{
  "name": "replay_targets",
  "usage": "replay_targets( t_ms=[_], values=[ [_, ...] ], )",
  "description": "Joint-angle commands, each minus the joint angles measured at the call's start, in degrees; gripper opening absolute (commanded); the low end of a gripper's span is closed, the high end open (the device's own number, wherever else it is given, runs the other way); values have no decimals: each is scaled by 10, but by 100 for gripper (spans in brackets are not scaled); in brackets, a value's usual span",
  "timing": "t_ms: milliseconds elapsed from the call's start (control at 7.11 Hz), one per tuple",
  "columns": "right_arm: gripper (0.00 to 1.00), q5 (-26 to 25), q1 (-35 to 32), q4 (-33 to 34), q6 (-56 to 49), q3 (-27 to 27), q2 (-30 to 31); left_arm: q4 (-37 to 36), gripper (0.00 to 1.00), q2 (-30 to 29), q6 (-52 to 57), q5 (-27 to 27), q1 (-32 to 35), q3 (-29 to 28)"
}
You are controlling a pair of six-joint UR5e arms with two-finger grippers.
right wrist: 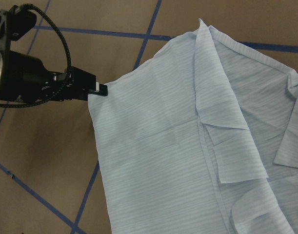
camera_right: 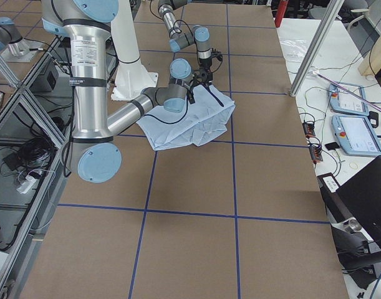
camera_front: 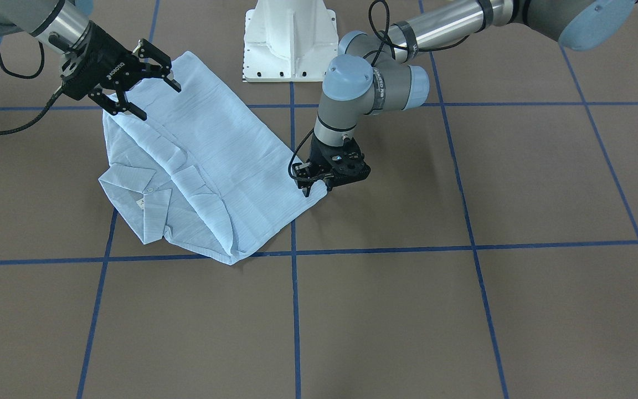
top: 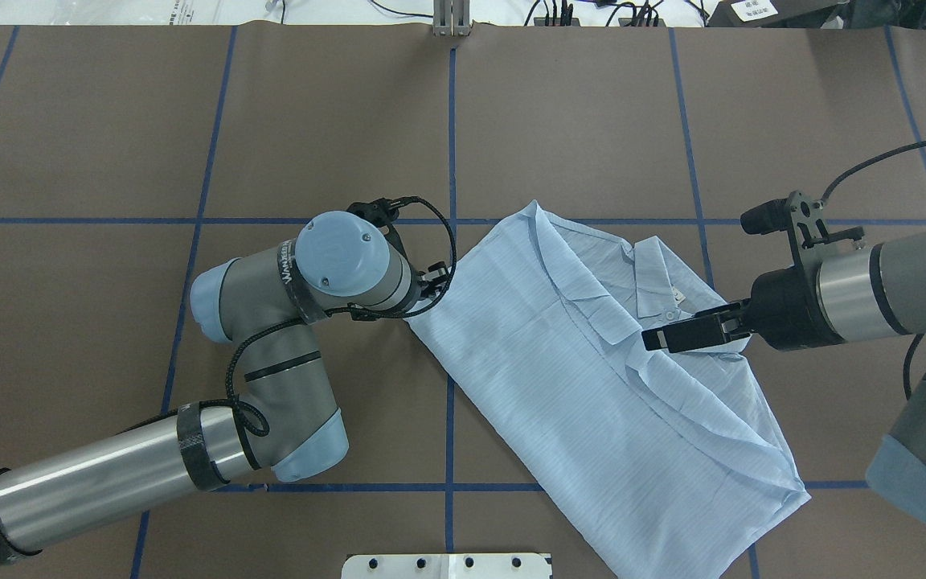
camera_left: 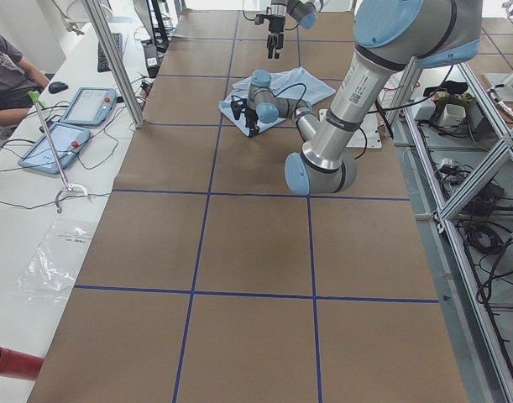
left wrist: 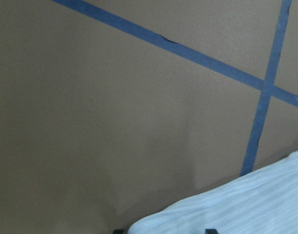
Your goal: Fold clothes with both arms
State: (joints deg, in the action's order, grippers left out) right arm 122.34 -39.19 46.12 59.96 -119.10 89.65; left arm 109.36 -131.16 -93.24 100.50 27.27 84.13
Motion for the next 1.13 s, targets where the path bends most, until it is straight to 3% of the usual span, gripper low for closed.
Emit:
replay_targets(
  t_ms=[0,422,985],
  values=[
    [100,0,-2,0,1,1,0,-5,0,-1,-2,3,-1,2],
    [100,-1,-10,1,1,2,1,-19,0,-11,-2,4,1,9],
    [100,-5,-21,1,2,1,2,-11,0,-16,37,0,78,-31]
  ],
)
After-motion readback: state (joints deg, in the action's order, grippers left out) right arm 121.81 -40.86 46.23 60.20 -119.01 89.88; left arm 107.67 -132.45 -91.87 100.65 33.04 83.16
